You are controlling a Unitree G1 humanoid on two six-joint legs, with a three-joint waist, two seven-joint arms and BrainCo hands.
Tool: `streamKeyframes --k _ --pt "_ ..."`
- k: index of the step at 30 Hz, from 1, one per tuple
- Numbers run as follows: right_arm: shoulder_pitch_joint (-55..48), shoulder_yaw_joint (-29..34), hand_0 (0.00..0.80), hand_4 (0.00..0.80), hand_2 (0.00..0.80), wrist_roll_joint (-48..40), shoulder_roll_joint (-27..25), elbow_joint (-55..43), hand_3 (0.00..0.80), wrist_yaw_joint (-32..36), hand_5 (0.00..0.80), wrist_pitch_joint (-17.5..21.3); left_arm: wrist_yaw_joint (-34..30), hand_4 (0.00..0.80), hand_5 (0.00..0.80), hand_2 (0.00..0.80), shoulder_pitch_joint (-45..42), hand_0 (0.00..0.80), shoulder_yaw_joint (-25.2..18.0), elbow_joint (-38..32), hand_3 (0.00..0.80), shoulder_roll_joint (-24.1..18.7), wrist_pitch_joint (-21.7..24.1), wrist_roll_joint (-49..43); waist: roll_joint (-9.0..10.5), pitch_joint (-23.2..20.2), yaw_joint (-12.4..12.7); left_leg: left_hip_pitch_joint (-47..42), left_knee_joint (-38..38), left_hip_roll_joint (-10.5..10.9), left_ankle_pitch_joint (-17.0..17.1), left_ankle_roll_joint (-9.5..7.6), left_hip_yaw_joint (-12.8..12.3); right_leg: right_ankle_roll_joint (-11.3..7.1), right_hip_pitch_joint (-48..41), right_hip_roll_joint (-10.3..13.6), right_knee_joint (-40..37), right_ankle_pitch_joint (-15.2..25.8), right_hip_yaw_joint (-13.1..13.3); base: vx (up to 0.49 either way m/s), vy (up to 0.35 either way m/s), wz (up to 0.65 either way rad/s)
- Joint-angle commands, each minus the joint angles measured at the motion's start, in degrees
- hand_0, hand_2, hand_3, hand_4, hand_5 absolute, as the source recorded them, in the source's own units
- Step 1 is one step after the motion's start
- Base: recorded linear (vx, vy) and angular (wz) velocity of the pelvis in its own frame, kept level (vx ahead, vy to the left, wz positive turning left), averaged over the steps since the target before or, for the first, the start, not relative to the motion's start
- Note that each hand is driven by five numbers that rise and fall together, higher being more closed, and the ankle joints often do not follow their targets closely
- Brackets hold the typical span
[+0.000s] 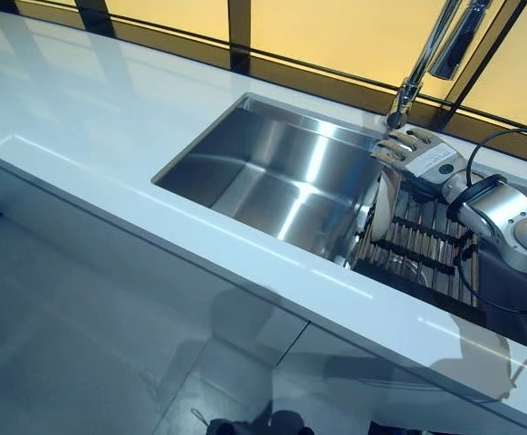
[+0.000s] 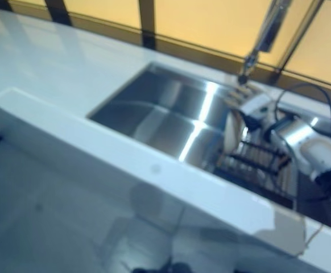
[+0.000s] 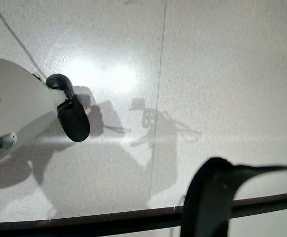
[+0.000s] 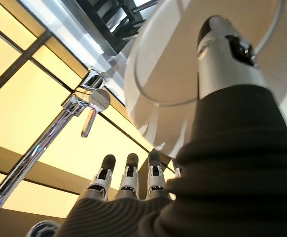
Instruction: Take plates into dishwasher
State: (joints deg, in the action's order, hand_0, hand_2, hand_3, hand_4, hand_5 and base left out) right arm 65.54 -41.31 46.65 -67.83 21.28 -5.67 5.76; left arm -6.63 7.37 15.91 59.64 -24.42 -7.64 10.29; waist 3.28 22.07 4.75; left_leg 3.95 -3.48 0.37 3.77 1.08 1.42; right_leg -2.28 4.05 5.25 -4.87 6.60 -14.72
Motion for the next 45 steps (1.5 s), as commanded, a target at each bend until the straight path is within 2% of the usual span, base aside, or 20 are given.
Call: streamKeyframes --k 1,13,18,19,20,21,22,23,24,26,30,37,45 --pt "7.5 -2.4 0.000 0.000 0.000 2.0 -0.5 -0.5 0.000 -1.4 0.000 -3.6 0.7 0.000 0.000 0.000 -0.6 0.000 0.8 0.3 0.000 0.0 0.4 1.7 1.17 0.1 2.1 1.0 0.0 -1.4 -2.5 -0.07 -3.2 -4.75 -0.1 1.5 3.1 -3.7 -0.8 0.000 0.000 0.00" --pt "9.1 -4.1 0.000 0.000 0.000 5.4 0.3 -0.3 0.000 -0.7 0.000 -2.6 1.0 0.000 0.000 0.000 -0.3 0.000 1.3 0.4 0.000 0.1 0.8 2.7 1.31 0.9 2.5 1.4 -0.4 -1.3 -2.2 -0.09 -2.9 -4.84 0.1 1.5 3.0 -3.5 -1.1 0.000 0.000 0.01" --pt "9.3 -5.1 0.000 0.000 0.000 11.5 0.7 -0.4 0.000 1.4 0.000 -0.8 0.8 0.000 0.000 0.000 -0.3 0.000 1.2 0.1 0.000 -0.3 0.6 3.1 1.50 1.4 2.7 1.7 -0.4 -1.3 -2.1 -0.08 -2.9 -4.89 0.4 1.5 3.0 -3.3 -1.2 0.000 0.000 0.00" --pt "9.2 -5.6 0.000 0.000 0.000 16.1 1.1 -0.3 0.000 3.2 0.000 0.7 0.8 0.000 0.000 0.000 -0.2 0.000 1.1 0.3 0.000 -0.4 0.9 3.4 1.63 1.5 2.8 1.8 -0.5 -1.4 -2.0 -0.08 -2.9 -4.87 0.5 1.4 3.0 -3.3 -1.3 0.000 0.000 0.00" --pt "9.2 -5.7 0.000 0.000 0.000 16.9 1.2 -0.2 0.000 3.8 0.000 0.9 0.7 0.000 0.000 0.000 -0.1 0.000 1.1 0.3 0.000 -0.4 0.9 3.5 1.64 1.5 2.8 1.8 -0.5 -1.4 -2.0 -0.09 -2.9 -4.87 0.5 1.4 3.0 -3.3 -1.3 0.000 0.000 0.00" --pt "9.2 -6.4 0.000 0.000 0.000 19.6 1.1 0.0 0.000 6.4 0.000 2.7 0.5 0.000 0.000 0.000 -0.1 0.000 1.0 0.4 0.000 -0.5 1.1 3.5 1.79 1.6 2.8 1.8 -0.6 -1.4 -1.9 -0.09 -2.9 -4.85 0.5 1.4 2.9 -3.2 -1.4 0.000 0.000 0.00" --pt "9.1 -7.1 0.248 0.248 0.248 22.2 1.1 0.3 0.248 9.9 0.248 4.2 0.5 0.000 0.000 0.000 -0.1 0.000 1.0 0.4 0.000 -0.5 1.2 3.6 1.90 1.7 2.8 1.9 -0.6 -1.4 -1.9 -0.03 -3.0 -4.87 0.5 1.4 2.8 -3.2 -1.5 0.000 0.000 0.00" --pt "8.6 -7.5 0.562 0.562 0.562 24.5 1.2 0.7 0.562 12.0 0.562 5.5 0.6 0.000 0.000 0.000 -0.2 0.000 0.9 0.2 0.000 -0.5 1.2 3.7 2.01 1.8 2.9 1.9 -0.7 -1.5 -1.8 0.01 -3.0 -4.85 0.5 1.4 2.7 -3.1 -1.6 0.000 0.000 0.00" --pt "8.2 -7.7 0.800 0.800 0.800 25.2 1.3 1.2 0.800 13.7 0.800 6.2 0.7 0.000 0.000 0.000 -0.3 0.000 0.8 0.1 0.000 -0.6 1.2 3.7 2.10 1.8 2.9 1.9 -0.7 -1.5 -1.8 0.04 -3.0 -4.83 0.4 1.4 2.7 -3.1 -1.6 0.000 0.000 0.00" --pt "6.7 -7.9 0.800 0.800 0.800 24.4 1.3 1.6 0.800 20.6 0.800 7.9 0.5 0.000 0.000 0.000 -0.4 0.000 0.6 0.2 0.000 -1.0 1.1 3.5 2.42 1.9 2.9 1.7 -0.8 -1.7 -1.7 0.16 -3.1 -4.77 0.2 1.4 2.7 -3.1 -1.8 0.000 0.000 0.00" --pt "6.4 -8.7 0.800 0.800 0.800 25.6 2.2 2.7 0.800 23.5 0.800 10.3 0.0 0.000 0.000 0.000 -0.2 0.000 0.3 1.0 0.000 -1.4 1.2 3.6 2.86 1.8 2.8 1.1 -0.9 -1.8 -1.7 0.24 -3.5 -4.71 -0.1 1.3 2.7 -3.1 -1.9 0.000 0.000 0.00" --pt "7.7 -8.3 0.800 0.800 0.800 22.9 4.8 5.6 0.800 23.4 0.800 6.8 0.0 0.000 0.000 0.000 -0.3 0.000 0.5 1.7 0.000 -0.7 1.7 2.8 3.08 0.9 3.0 0.5 -1.0 -2.0 -2.0 0.26 -4.1 -4.65 -1.0 1.1 2.2 -3.1 -1.6 0.000 0.000 0.00" --pt "6.4 -7.0 0.800 0.800 0.800 21.4 3.2 6.6 0.800 19.3 0.800 5.9 -0.4 0.000 0.000 0.000 -0.8 0.000 0.4 1.6 0.000 -0.8 1.5 1.4 3.36 -0.2 2.5 -0.4 -0.8 -2.1 -2.4 0.00 -4.7 -4.72 -1.9 1.1 1.9 -3.1 -1.3 -0.001 0.002 -0.01"
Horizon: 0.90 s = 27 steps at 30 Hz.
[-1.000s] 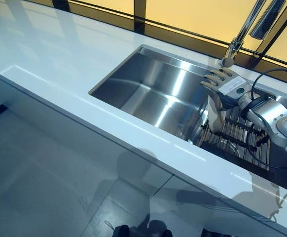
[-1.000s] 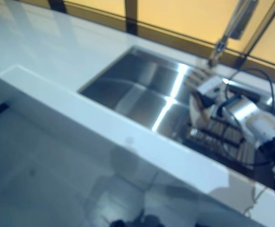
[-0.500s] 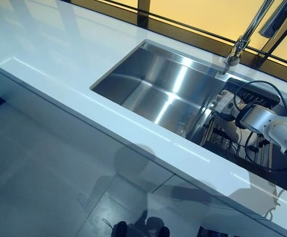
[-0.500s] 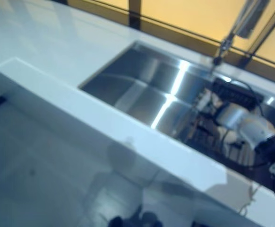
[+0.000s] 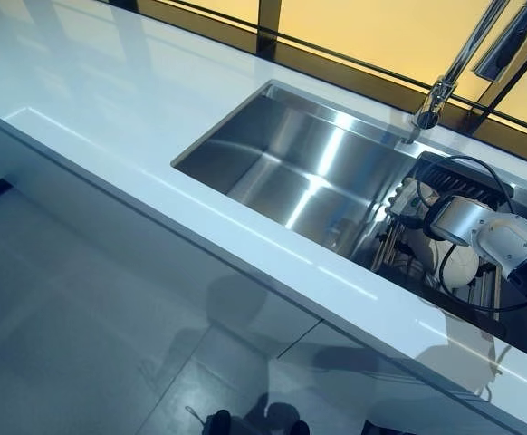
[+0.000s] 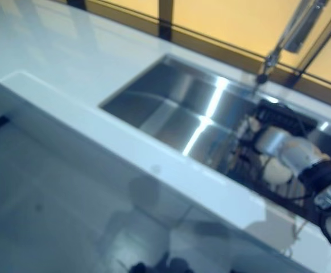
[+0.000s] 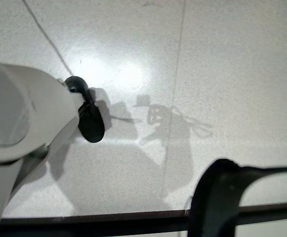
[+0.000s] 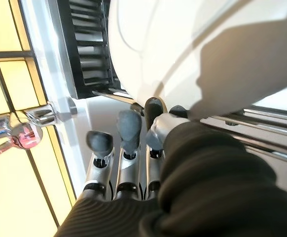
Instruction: Take plates into dishwasher
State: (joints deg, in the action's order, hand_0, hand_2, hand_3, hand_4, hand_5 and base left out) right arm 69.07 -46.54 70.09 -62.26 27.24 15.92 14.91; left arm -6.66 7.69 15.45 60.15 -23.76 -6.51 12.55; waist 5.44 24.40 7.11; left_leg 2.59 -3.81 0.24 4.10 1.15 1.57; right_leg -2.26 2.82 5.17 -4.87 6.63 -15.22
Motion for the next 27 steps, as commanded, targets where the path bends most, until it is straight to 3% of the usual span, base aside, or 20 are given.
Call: streamKeyframes --k 1,12,27 --pt "2.6 -1.5 0.800 0.800 0.800 -1.7 -2.5 0.8 0.800 -3.5 0.800 -3.3 -0.3 0.000 0.000 0.000 -1.1 0.000 1.0 1.1 0.000 -1.4 0.5 -0.8 1.10 -2.6 0.0 0.8 -0.5 -2.0 -2.7 -0.09 -5.0 -4.74 -0.7 1.1 2.0 -3.1 -0.7 -0.009 0.010 -0.03" --pt "2.1 0.0 0.800 0.800 0.800 -3.0 -4.4 0.0 0.800 -8.1 0.800 -5.2 -0.5 0.000 0.000 0.000 -1.8 0.000 1.4 1.0 0.000 -1.0 0.8 -2.0 0.76 -4.0 -0.8 -0.3 -0.2 -1.8 -3.4 -0.42 -5.7 -4.78 -1.6 1.1 1.6 -3.2 0.0 -0.013 0.006 -0.04" --pt "3.3 1.8 0.800 0.800 0.800 -9.3 -10.5 0.6 0.800 -13.2 0.800 -11.3 -1.4 0.000 0.000 0.000 -3.0 0.000 1.6 1.1 0.000 -0.7 1.1 -4.2 0.68 -8.2 -3.0 -3.3 0.4 -1.6 -5.0 -1.11 -6.8 -4.95 -4.0 0.8 1.9 -4.2 2.2 -0.001 0.021 -0.07"
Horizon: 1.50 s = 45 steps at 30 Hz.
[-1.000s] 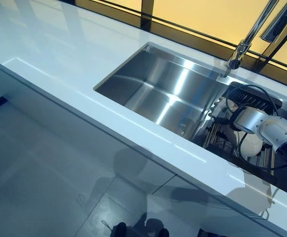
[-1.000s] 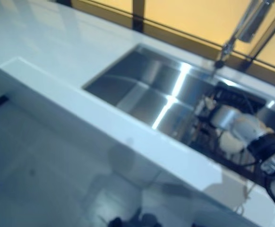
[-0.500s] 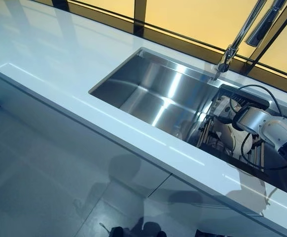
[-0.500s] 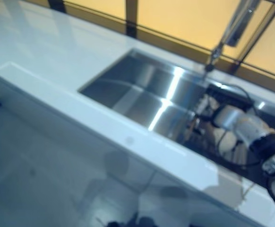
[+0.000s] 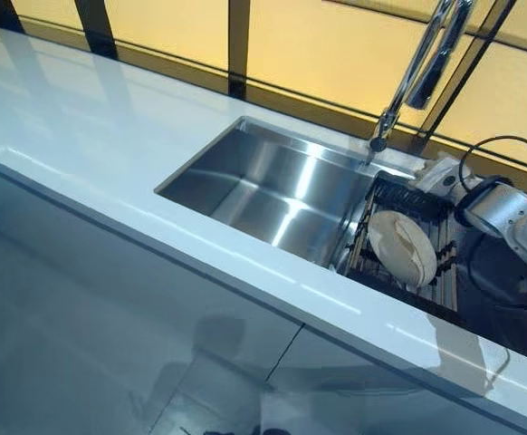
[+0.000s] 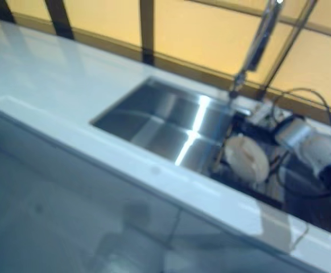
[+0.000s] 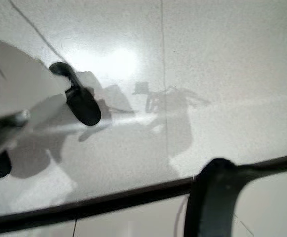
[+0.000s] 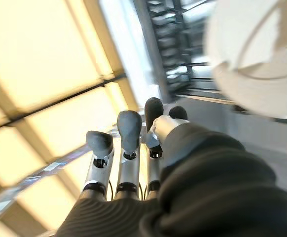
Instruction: Take plates into dishwasher
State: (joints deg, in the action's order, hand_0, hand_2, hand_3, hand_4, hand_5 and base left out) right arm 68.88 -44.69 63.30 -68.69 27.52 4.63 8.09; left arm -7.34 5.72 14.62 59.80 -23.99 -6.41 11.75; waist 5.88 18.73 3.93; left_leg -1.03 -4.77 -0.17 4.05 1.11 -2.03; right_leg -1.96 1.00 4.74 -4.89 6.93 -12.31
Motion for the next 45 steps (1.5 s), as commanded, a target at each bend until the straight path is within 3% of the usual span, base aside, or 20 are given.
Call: streamKeyframes --k 1,5,6,7,8,9,12,15,19,24,34,45 --pt "3.4 0.2 0.800 0.800 0.800 -2.9 -4.6 0.3 0.800 -1.7 0.800 -4.8 -0.7 0.000 0.000 0.000 -1.1 0.000 2.4 1.7 0.000 -0.5 1.2 -3.5 0.27 -2.8 0.1 0.2 1.4 -1.2 -5.1 -1.10 -3.3 -5.29 -2.3 1.2 1.9 -4.6 -0.6 0.012 0.011 -0.16" --pt "0.8 2.9 0.800 0.800 0.800 -13.0 -6.0 -0.5 0.800 1.6 0.800 -7.3 -1.2 0.000 0.000 0.000 -1.2 0.000 1.9 1.6 0.000 -0.5 0.7 -4.0 0.49 -3.9 -0.5 -0.5 1.5 -1.3 -5.5 -1.16 -3.3 -5.44 -2.7 1.0 2.1 -4.8 0.1 0.014 0.004 -0.11" --pt "-0.4 3.8 0.653 0.653 0.653 -17.6 -5.9 -0.1 0.653 2.9 0.653 -9.2 -1.3 0.000 0.000 0.000 -1.1 0.000 1.8 1.6 0.000 -0.4 0.7 -4.2 0.47 -3.9 -0.6 -0.5 1.7 -1.4 -5.6 -1.23 -3.3 -5.44 -2.7 0.9 2.2 -4.8 0.3 0.000 0.000 0.00" --pt "-1.1 4.4 0.430 0.430 0.430 -21.9 -5.8 0.1 0.430 3.7 0.430 -10.9 -1.2 0.000 0.000 0.000 -1.1 0.000 1.8 1.7 0.000 -0.3 0.7 -4.2 0.45 -3.9 -0.7 -0.5 1.8 -1.4 -5.6 -1.24 -3.3 -5.45 -2.7 0.9 2.1 -4.8 0.4 0.000 0.000 0.00" --pt "-1.1 4.4 0.430 0.430 0.430 -21.9 -5.8 0.1 0.430 3.7 0.430 -10.9 -1.2 0.000 0.000 0.000 -1.1 0.000 1.8 1.7 0.000 -0.3 0.7 -4.2 0.45 -3.9 -0.7 -0.5 1.8 -1.4 -5.6 -1.24 -3.3 -5.45 -2.7 0.9 2.1 -4.8 0.4 -0.007 0.006 -0.03" --pt "-2.3 5.6 0.000 0.000 0.000 -26.3 -5.5 0.3 0.000 4.8 0.000 -12.9 -1.2 0.000 0.000 0.000 -1.1 0.000 2.0 2.0 0.000 -0.3 1.1 -4.0 0.36 -3.9 -0.9 -0.5 1.8 -1.4 -5.6 -1.23 -3.4 -5.44 -2.7 0.9 2.2 -4.8 0.5 -0.006 0.010 -0.07" --pt "-8.3 11.5 0.000 0.000 0.000 -39.5 -3.4 2.6 0.000 4.5 0.000 -17.9 -1.2 0.000 0.000 0.000 -1.0 0.000 2.0 2.1 0.000 0.0 1.6 -4.1 -0.08 -3.4 -1.0 -0.7 2.2 -1.4 -5.8 -1.29 -3.4 -5.28 -2.7 0.9 2.4 -4.8 0.7 -0.015 0.015 -0.12" --pt "-12.3 16.0 0.000 0.000 0.000 -47.1 -1.7 3.2 0.000 2.7 0.000 -20.7 -1.3 0.000 0.000 0.000 -1.1 0.000 1.8 2.0 0.000 0.2 1.6 -4.4 -0.39 -3.1 -1.2 -0.7 2.3 -1.4 -5.9 -1.34 -3.5 -5.26 -2.6 1.0 2.5 -4.7 0.7 -0.009 0.002 -0.02" --pt "-21.7 26.8 0.000 0.000 0.000 -52.3 3.6 1.6 0.000 2.4 0.000 -25.8 -1.4 0.000 0.000 0.000 -1.5 0.000 1.2 2.1 0.000 0.5 2.0 -4.4 -1.03 -2.7 -1.7 -0.8 2.4 -1.4 -6.0 -1.29 -3.9 -5.14 -2.4 1.2 2.7 -4.8 0.9 -0.017 0.020 -0.02" --pt "-26.3 31.7 0.000 0.000 0.000 -58.6 8.0 0.5 0.000 4.5 0.000 -29.3 -1.2 0.000 0.000 0.000 -1.5 0.000 0.9 2.7 0.000 0.9 2.5 -4.3 -1.63 -2.0 -2.2 -1.0 2.2 -1.5 -5.9 -1.11 -4.6 -4.99 -2.0 1.5 2.9 -4.7 0.9 -0.010 0.012 -0.01" --pt "-26.9 32.4 0.000 0.000 0.000 -60.2 11.7 -1.2 0.000 0.7 0.000 -32.4 -0.4 0.000 0.000 0.000 -1.6 0.000 1.1 2.0 0.000 1.4 2.3 -4.1 -1.91 -1.1 -2.1 -0.6 2.2 -1.6 -5.5 -0.88 -5.5 -4.90 -1.4 1.8 3.1 -4.5 0.6 -0.009 0.007 -0.02" --pt "-22.5 29.8 0.000 0.000 0.000 -58.2 11.8 -3.5 0.000 -3.4 0.000 -32.4 -0.2 0.000 0.000 0.000 -1.4 0.000 1.7 1.9 0.000 1.6 2.3 -3.8 -2.05 -0.5 -1.6 -0.2 2.1 -1.5 -5.3 -0.86 -5.4 -4.87 -1.0 1.9 3.1 -4.4 0.4 -0.003 -0.001 0.00"
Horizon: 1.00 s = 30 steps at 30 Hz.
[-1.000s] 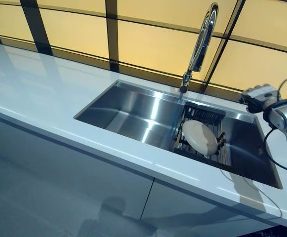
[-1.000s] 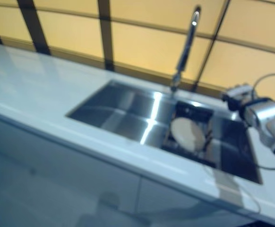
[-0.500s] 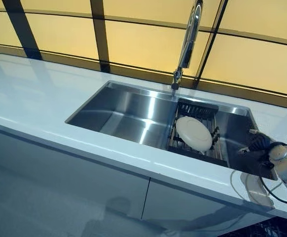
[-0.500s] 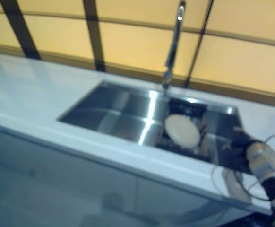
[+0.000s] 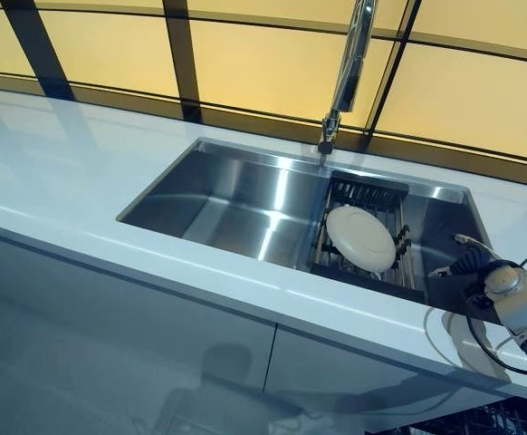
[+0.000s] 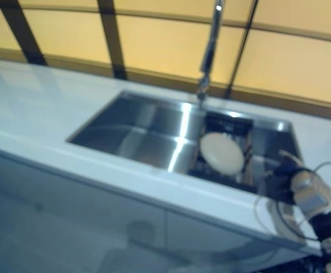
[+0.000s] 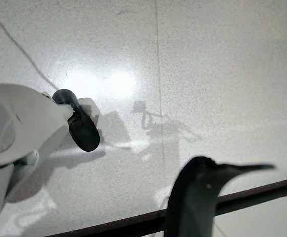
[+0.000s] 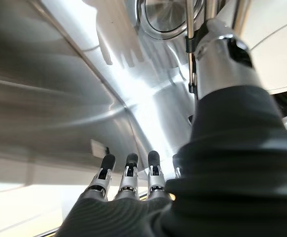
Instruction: Take plates into dishwasher
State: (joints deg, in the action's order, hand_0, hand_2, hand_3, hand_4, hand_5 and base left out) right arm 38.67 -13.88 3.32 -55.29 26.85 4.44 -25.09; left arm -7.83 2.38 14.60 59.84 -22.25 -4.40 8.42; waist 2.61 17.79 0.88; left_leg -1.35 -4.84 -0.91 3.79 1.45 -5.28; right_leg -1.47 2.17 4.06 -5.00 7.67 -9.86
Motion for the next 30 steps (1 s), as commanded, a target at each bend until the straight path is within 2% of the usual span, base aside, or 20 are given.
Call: streamKeyframes --k 1,18,30 --pt "8.7 -1.6 0.000 0.000 0.000 1.6 -1.6 -3.2 0.000 -3.4 0.000 0.6 0.3 0.000 0.000 0.000 2.0 0.000 2.0 1.8 0.000 -0.2 0.0 -0.4 1.22 0.3 1.6 0.2 2.1 -0.6 -4.9 -1.17 -2.0 -5.38 -2.2 2.6 3.0 -5.1 -2.1 0.000 0.000 0.00" --pt "15.3 -6.8 0.000 0.000 0.000 2.2 0.8 -6.7 0.000 -3.4 0.000 -0.4 0.3 0.000 0.000 0.000 2.6 0.000 1.9 2.0 0.000 0.0 -1.2 -1.3 2.05 -0.1 3.1 0.5 1.5 -0.5 -4.4 -1.24 -1.3 -5.71 -2.2 2.7 2.6 -4.7 -2.8 0.000 0.000 0.00" --pt "15.9 -8.7 0.000 0.000 0.000 3.0 3.5 -8.4 0.000 -2.1 0.000 -1.2 0.8 0.000 0.000 0.000 3.5 0.000 1.9 2.3 0.000 0.1 -1.8 -0.8 2.50 0.2 3.5 1.1 1.6 -0.6 -4.3 -1.36 -1.0 -5.90 -1.7 2.8 2.8 -4.4 -2.9 0.000 0.000 0.00"
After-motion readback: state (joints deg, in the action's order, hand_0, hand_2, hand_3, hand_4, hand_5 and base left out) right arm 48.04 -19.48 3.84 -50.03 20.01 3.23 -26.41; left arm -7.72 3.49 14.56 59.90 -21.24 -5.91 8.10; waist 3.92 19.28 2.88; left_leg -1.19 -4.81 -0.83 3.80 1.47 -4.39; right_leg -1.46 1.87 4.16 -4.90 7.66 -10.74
